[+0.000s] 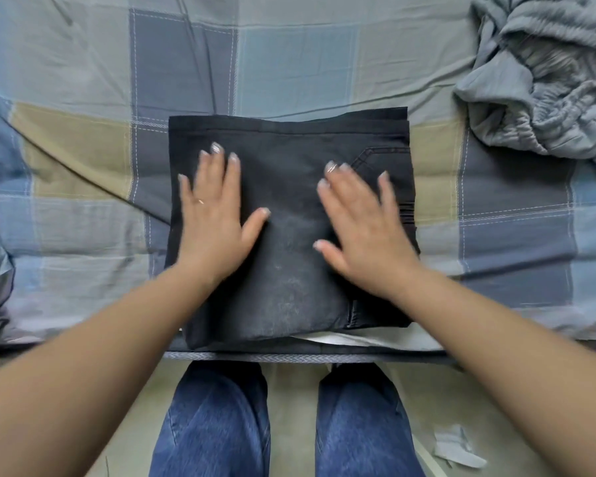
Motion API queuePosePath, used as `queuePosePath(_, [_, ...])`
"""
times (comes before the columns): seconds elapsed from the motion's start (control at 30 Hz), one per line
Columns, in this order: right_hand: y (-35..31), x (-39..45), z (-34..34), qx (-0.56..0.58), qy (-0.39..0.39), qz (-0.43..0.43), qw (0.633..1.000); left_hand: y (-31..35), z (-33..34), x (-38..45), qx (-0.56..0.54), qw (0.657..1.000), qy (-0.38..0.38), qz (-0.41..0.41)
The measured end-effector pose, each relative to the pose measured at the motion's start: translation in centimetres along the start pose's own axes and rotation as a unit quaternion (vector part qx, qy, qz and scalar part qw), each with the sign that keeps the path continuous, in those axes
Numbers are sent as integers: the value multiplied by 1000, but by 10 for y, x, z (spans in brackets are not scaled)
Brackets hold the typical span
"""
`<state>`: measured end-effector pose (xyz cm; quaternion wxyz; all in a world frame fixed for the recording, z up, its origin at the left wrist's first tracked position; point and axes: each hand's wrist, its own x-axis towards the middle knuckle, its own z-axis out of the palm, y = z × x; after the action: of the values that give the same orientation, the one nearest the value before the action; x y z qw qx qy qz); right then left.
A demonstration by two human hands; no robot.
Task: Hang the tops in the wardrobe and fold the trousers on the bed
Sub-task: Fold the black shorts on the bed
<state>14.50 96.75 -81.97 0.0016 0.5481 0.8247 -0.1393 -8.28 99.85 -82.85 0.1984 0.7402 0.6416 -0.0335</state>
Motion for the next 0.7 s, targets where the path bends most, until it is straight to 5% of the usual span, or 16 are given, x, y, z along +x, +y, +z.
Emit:
queuePosePath(0.1, [-26,-27,19,-13,-41,-73,996,27,19,-56,6,993,-27,113])
queuePosePath(0.2, [-17,-34,36,-21,-86,-74,993,29,43,-95,60,985,-101,124])
queuePosePath(0.37, [21,-34,37,-33,-89,-80,992,-5,47,-100,65,992,-111,6])
queuePosePath(0.47, [36,-44,29,-14,-65,-67,996,-29,37,-100,1,984,-95,-151])
queuePosePath(0.6, [53,-58,14,132,-34,108,985,-46,14,-92,-140,972,-66,-175])
queuePosePath(0.7, [58,-59,5,383,-39,341,858,-48,3,-79,-278,939,-53,-195])
